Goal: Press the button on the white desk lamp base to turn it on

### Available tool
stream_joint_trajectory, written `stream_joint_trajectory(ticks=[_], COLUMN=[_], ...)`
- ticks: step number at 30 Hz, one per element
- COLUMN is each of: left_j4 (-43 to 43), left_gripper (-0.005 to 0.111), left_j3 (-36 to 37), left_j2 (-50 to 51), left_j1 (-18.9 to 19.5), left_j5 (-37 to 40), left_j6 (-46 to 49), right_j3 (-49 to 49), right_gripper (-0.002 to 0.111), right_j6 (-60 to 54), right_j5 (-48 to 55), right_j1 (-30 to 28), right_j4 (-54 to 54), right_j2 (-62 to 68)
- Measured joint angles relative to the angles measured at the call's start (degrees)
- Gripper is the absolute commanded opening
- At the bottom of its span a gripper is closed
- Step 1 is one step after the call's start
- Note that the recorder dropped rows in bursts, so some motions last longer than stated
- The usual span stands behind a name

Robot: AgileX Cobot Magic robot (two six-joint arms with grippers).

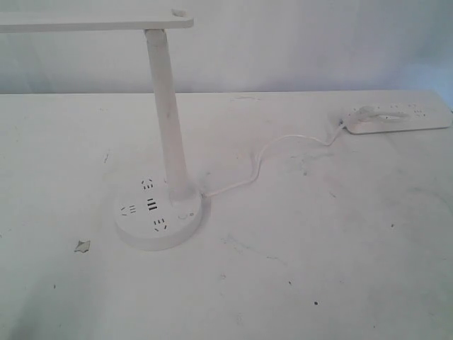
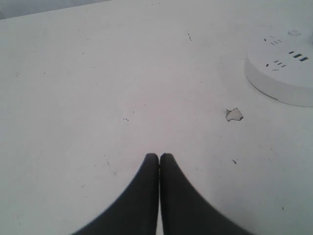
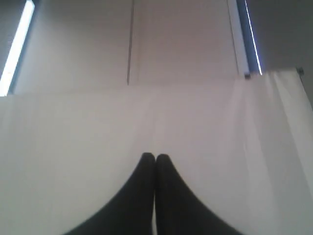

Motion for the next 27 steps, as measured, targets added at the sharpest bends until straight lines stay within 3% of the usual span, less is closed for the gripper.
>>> stream_joint_trajectory(ticks=[5, 9, 18, 23, 27], left_j4=[0.0, 0.0, 0.0, 0.0, 0.0], left_gripper=[0.0, 0.0, 0.0, 0.0, 0.0], left_j3=[0.0, 0.0, 0.0, 0.0, 0.0], left_j2=[0.0, 0.0, 0.0, 0.0, 0.0], left_j1=[0.0, 0.0, 0.0, 0.0, 0.0], left_j5=[0.0, 0.0, 0.0, 0.0, 0.0], left_j6=[0.0, 0.0, 0.0, 0.0, 0.0], right_j3=[0.0, 0.0, 0.0, 0.0, -2.2], right_gripper=[0.0, 0.0, 0.0, 0.0, 0.0], right_j6=[0.7, 4.9, 26.2, 28.5, 28.9], right_j5=[-13.5, -16.7, -16.9, -16.5, -8.1], right_j1=[0.0, 0.0, 0.0, 0.0, 0.0], right_j4=[0.0, 0.0, 0.4, 4.6, 7.1], right_j2=[0.0, 0.0, 0.0, 0.0, 0.0])
